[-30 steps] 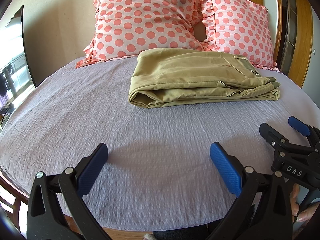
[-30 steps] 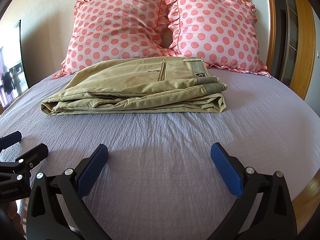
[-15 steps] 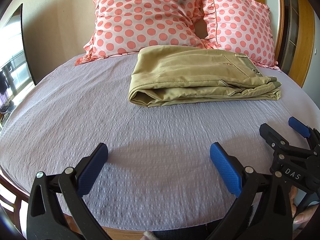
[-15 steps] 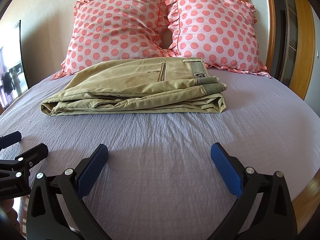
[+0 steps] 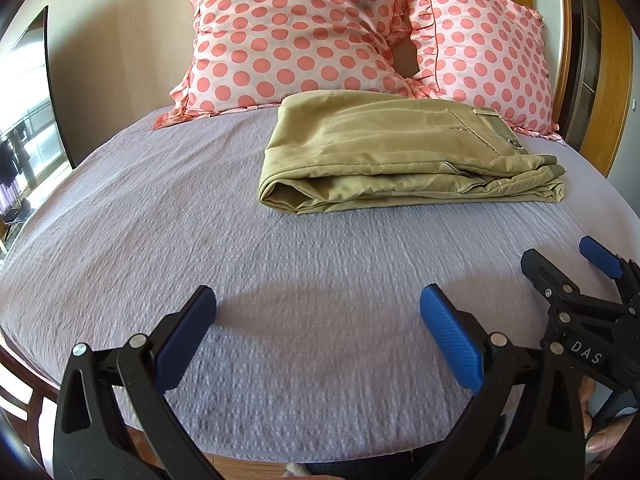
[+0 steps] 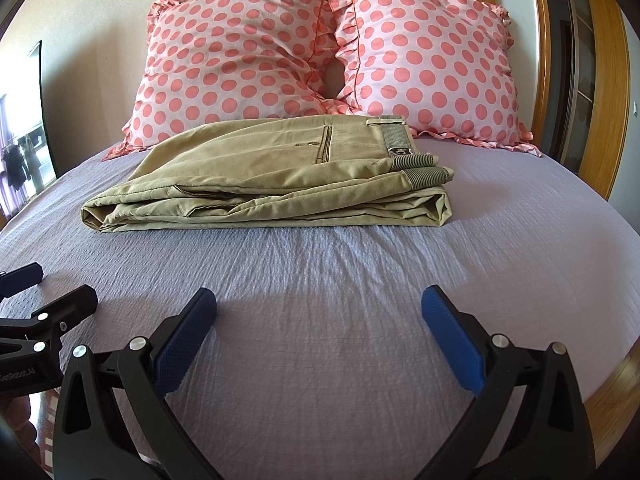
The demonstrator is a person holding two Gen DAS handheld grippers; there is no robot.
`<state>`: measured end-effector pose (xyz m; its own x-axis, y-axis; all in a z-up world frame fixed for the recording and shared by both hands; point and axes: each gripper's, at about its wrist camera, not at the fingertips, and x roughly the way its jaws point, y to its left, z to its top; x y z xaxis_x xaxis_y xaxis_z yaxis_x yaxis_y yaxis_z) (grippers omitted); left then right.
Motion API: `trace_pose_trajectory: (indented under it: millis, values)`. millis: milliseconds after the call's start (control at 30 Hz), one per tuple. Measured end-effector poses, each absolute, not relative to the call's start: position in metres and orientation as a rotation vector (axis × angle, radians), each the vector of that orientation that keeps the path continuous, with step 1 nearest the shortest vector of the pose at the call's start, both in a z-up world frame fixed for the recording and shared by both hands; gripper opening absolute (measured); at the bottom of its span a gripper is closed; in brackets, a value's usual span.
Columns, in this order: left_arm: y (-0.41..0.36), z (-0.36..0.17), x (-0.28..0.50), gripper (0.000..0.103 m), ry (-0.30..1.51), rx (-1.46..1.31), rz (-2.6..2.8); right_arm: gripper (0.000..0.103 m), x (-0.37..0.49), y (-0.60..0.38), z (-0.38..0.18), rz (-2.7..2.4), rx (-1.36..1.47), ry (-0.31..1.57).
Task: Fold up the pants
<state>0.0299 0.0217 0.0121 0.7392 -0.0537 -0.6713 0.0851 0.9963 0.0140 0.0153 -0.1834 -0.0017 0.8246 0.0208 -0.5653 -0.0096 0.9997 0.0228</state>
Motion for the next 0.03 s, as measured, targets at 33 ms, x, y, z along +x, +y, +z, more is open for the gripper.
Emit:
trace_pose_trajectory:
  millis: [33]
  values:
    - [0.0218, 0.0121, 0.0299, 0.101, 0.735, 0.044, -0.076, 0.102, 0.0153, -0.1834, -0.0017, 0.016, 0.019, 0.601]
